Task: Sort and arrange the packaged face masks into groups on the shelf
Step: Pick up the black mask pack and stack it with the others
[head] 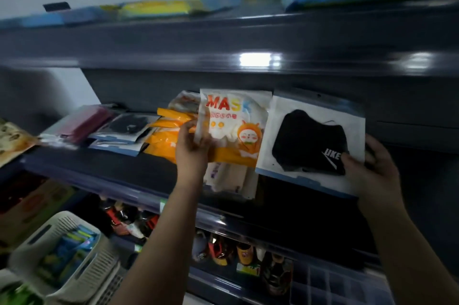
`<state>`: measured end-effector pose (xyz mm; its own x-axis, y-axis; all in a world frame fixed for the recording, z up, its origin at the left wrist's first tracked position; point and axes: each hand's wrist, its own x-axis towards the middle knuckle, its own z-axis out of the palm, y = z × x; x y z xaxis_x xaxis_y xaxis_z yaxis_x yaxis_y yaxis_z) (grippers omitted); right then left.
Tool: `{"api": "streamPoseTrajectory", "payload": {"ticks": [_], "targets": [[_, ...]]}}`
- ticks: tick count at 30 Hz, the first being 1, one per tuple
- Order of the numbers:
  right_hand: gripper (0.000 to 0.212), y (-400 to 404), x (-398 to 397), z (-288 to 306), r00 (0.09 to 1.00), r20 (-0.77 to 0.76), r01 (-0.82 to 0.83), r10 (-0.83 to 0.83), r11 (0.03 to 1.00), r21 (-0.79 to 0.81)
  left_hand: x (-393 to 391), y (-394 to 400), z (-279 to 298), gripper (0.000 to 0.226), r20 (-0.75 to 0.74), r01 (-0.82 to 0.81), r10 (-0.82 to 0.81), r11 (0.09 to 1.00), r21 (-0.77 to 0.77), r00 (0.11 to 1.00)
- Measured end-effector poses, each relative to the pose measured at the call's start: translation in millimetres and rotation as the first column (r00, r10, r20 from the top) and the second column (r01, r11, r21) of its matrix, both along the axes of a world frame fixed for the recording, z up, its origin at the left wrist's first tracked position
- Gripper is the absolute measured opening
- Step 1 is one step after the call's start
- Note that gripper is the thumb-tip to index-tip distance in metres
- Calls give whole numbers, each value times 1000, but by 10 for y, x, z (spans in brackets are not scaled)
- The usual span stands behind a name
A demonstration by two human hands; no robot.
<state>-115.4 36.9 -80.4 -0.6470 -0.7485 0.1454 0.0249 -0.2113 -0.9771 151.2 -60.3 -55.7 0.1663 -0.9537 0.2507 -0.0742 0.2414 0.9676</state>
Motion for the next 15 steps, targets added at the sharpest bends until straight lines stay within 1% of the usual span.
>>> {"api": "streamPoseTrajectory", "payload": {"ticks": [3,5,7,10,12,15], "targets": [[46,-177,326,88,999,16,-43,43,999,-12,334,-244,169,23,32,-40,42,998,-50,999],[46,-295,525,122,998,24,-57,58,998,-16,500,-424,301,20,62,-68,72,995,-70,995],[45,-419,717,156,999,24,-45,45,999,-13,644,-633,384,21,88,-64,69,996,-57,994],[45,-598,977,197,999,1,-49,49,999,-8,823,-945,450,21,173,-87,88,996,-16,981],[45,-702,1124,206,999,12,-46,46,999,-16,912,-1138,476,27,221,-100,96,995,6,971],[44,-833,1305,222,1000,17,-18,18,999,-28,998,-1423,481,35,280,-64,51,997,37,959]]}}
